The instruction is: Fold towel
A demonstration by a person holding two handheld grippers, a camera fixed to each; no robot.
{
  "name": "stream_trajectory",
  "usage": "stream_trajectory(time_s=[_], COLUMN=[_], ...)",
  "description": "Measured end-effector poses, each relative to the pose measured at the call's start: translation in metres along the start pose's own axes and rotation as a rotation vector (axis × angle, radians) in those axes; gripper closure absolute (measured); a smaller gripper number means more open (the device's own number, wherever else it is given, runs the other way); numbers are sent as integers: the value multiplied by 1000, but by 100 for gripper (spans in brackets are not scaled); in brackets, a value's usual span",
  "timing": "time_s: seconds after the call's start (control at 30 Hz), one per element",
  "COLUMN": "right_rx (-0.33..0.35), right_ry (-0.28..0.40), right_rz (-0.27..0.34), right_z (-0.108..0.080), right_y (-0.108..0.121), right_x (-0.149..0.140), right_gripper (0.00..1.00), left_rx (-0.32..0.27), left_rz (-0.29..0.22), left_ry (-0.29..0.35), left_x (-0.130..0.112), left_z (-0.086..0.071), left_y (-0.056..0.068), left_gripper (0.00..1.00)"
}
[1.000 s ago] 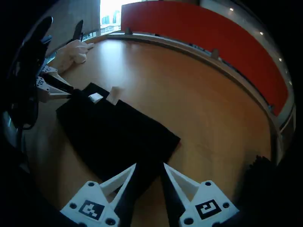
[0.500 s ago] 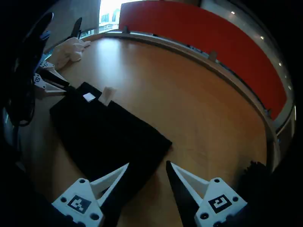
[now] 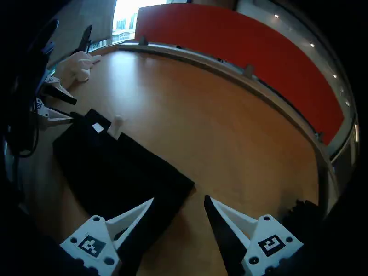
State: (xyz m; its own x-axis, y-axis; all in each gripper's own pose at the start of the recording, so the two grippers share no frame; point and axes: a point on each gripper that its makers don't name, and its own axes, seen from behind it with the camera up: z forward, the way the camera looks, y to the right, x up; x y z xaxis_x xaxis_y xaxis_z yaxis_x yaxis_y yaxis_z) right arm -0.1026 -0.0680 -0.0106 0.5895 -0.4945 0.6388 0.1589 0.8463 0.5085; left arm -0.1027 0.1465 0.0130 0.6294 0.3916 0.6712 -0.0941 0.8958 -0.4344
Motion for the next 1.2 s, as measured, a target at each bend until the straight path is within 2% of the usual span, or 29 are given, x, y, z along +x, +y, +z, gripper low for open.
stream_trajectory(time_s=[0.2, 0.5, 0.9, 1.2], right_rx=[-13, -16, -1, 4], right_ry=[17, 34, 47, 43], right_rz=[-2, 23, 61, 85], right_z=[-3, -13, -34, -50], right_y=[4, 5, -6, -21], right_x=[7, 10, -3, -21], right_gripper=[26, 24, 24, 23], left_rx=[4, 0, 1, 18], left_rz=[-9, -28, -54, -94], left_ry=[27, 33, 33, 29], left_x=[10, 9, -5, -21], left_z=[-6, -16, -34, -47], left_y=[-4, -5, 0, 2], left_gripper=[24, 24, 24, 24])
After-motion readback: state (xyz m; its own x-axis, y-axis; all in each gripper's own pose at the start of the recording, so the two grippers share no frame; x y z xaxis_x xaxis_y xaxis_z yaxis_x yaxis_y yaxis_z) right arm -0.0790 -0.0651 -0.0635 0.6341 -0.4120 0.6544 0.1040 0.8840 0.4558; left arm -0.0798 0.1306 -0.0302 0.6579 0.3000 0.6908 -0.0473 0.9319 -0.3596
